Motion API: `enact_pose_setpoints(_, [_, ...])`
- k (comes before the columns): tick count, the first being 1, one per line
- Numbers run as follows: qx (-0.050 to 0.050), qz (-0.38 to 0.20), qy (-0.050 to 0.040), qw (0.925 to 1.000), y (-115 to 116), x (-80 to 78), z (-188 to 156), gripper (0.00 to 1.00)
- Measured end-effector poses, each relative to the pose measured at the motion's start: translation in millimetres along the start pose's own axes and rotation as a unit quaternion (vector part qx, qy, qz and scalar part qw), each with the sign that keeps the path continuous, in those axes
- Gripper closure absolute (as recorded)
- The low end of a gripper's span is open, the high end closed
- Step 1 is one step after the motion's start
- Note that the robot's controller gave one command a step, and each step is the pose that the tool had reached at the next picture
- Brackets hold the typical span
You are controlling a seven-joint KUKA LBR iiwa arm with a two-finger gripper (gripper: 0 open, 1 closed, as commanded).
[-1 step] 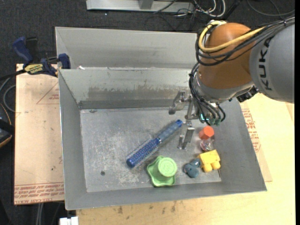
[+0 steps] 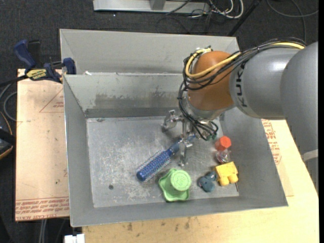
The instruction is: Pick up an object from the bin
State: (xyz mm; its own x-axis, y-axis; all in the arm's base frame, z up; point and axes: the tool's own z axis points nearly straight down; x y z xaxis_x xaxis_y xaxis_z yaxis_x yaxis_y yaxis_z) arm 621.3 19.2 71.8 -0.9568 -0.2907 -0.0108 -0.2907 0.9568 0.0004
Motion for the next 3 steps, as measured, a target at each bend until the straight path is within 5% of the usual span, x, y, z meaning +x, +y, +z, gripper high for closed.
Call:
enact_pose_setpoints(1, [0.001,0.000,-0.0037,1.0000,-0.8,-1.8,-4.0,1.00])
enact_pose_setpoints(2, [0.001,-0.030,0.0002,0.9996,-10.5,-6.6,-126.3,1.00])
enact_pose_setpoints(3, [0.001,-0.033,-0.0006,0.9995,14.0,-17.7,-204.7,1.00])
